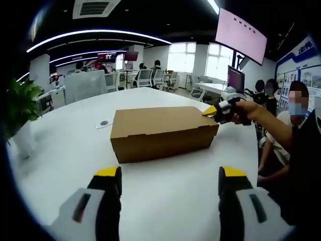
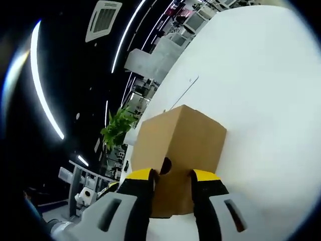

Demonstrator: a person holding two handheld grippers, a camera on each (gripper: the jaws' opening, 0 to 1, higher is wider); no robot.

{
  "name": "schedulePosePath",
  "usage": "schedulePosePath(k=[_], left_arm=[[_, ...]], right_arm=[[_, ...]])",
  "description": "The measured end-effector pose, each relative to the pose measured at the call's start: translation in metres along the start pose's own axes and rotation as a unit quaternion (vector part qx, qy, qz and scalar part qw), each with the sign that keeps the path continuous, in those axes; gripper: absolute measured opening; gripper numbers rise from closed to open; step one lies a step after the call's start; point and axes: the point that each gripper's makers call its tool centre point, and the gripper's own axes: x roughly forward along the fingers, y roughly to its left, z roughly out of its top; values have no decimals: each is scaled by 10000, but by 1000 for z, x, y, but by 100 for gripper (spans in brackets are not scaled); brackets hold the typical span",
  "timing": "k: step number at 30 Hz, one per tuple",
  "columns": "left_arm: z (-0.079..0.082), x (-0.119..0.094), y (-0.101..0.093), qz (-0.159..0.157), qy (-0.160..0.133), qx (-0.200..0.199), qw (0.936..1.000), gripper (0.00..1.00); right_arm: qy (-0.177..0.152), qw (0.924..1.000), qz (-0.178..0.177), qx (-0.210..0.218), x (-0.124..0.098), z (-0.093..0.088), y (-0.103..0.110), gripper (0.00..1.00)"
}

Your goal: Operate the shoe box by opening the lid, removing the specified soft item, and placing it in the target area until the item is outside and the box remains undamaged.

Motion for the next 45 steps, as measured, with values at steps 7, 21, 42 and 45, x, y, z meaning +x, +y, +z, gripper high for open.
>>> schedulePosePath(k=[7, 21, 42, 45], left_arm=[[7, -5, 9, 135, -17, 123, 9998, 81], [29, -7, 17, -110, -275, 2, 9996, 86], [69, -12, 66, -136, -205, -257, 9994, 88], [67, -3, 68, -346, -62, -508, 9981, 85]], right_arm=[[-32, 10000, 31, -15, 0, 3, -1, 30], [-28, 10000, 51, -41, -5, 27, -18, 29], [-22, 9996, 106, -245, -4, 24, -18, 30], [-21, 9996, 117, -252, -4, 23, -18, 30]])
